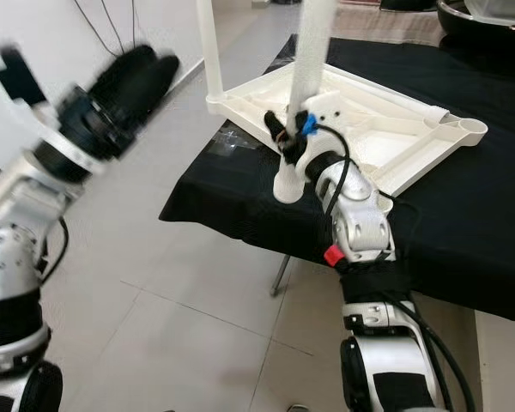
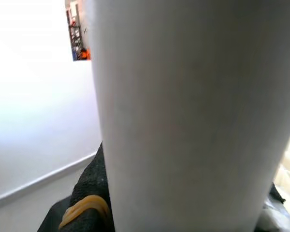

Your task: Building children table

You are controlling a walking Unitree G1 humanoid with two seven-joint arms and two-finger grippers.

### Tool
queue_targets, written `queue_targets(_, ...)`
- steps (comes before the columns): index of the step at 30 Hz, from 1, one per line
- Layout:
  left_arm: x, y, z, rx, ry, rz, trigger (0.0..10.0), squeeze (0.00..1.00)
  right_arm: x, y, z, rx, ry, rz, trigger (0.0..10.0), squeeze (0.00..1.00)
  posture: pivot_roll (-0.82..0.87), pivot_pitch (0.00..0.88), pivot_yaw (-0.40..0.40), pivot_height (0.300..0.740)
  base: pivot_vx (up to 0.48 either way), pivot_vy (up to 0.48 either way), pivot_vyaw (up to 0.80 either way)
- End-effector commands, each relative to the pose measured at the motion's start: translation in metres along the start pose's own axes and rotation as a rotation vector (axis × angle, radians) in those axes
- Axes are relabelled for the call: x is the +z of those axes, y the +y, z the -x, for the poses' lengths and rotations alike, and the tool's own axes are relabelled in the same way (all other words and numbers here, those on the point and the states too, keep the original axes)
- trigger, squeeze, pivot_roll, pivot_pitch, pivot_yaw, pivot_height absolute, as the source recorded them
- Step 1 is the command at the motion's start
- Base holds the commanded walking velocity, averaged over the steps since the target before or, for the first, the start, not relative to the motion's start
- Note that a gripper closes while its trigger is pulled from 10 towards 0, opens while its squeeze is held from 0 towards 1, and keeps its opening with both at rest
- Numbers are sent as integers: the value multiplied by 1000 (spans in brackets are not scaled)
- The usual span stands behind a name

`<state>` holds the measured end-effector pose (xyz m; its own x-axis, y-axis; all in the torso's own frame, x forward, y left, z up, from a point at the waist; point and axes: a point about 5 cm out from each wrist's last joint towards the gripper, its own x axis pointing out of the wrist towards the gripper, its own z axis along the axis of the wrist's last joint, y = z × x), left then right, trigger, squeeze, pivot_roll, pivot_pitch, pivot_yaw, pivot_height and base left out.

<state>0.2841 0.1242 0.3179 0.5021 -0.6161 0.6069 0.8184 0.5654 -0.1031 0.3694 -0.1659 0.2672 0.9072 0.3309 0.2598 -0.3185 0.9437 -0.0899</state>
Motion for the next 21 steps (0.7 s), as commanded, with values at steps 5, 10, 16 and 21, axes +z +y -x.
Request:
queue_targets(5,-59,12,38,259,237,-41,10000,0,3,1,4,-19,-36,-31,10000,0,-63,112,47,740,0,0,0)
queue_targets(10,-81,13,63,367,319,-22,10000,0,1,5,9,-7,-37,-52,10000,0,-60,110,51,740,0,0,0)
queue_targets(16,-104,7,106,480,403,7,10000,0,-6,13,24,36,-26,-96,10000,0,-72,68,65,740,0,0,-267)
queue_targets(21,-107,5,108,491,400,12,10000,0,-6,16,26,50,-36,-105,10000,0,-72,67,67,740,103,0,-480)
